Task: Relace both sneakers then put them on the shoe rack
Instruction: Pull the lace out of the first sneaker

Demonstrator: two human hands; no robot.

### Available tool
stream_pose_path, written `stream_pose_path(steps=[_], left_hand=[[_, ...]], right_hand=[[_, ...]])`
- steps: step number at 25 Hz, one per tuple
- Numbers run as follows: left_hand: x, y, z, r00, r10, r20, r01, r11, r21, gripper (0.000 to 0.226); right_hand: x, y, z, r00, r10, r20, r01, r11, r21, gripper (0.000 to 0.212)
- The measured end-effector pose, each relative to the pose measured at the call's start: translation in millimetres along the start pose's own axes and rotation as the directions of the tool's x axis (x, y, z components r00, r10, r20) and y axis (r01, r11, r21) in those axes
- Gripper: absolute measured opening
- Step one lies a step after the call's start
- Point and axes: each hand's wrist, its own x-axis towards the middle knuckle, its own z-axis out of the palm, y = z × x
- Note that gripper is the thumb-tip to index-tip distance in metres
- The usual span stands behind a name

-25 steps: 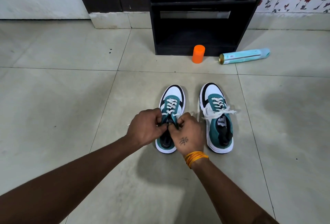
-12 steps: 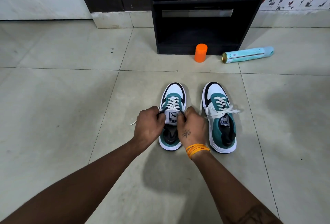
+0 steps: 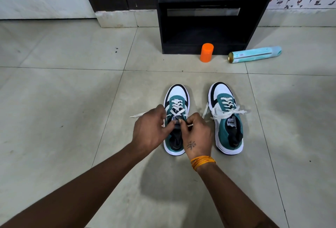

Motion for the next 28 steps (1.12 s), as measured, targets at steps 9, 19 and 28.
stream_pose_path(steps=[9, 19, 28], left_hand=[[23.3, 3.5, 9.0, 0.992, -0.012, -0.123, -0.014, 0.978, -0.209, 0.007], [30.2, -7.7, 4.3, 0.904, 0.412, 0.113, -0.426, 0.861, 0.276, 0.014], [34.3, -24.6, -4.2, 0.821, 0.545, 0.169, -0.569, 0.803, 0.176, 0.021]], right_hand=[[-0.1, 3.6, 0.6, 1.0, 0.01, 0.014, -0.011, 0.999, 0.03, 0.024], [2.8, 4.0, 2.5, 0.999, 0.012, 0.053, -0.014, 0.999, 0.043, 0.025], [4.2, 3.2, 2.2, 0.998, -0.003, 0.06, 0.002, 1.0, 0.028, 0.027]])
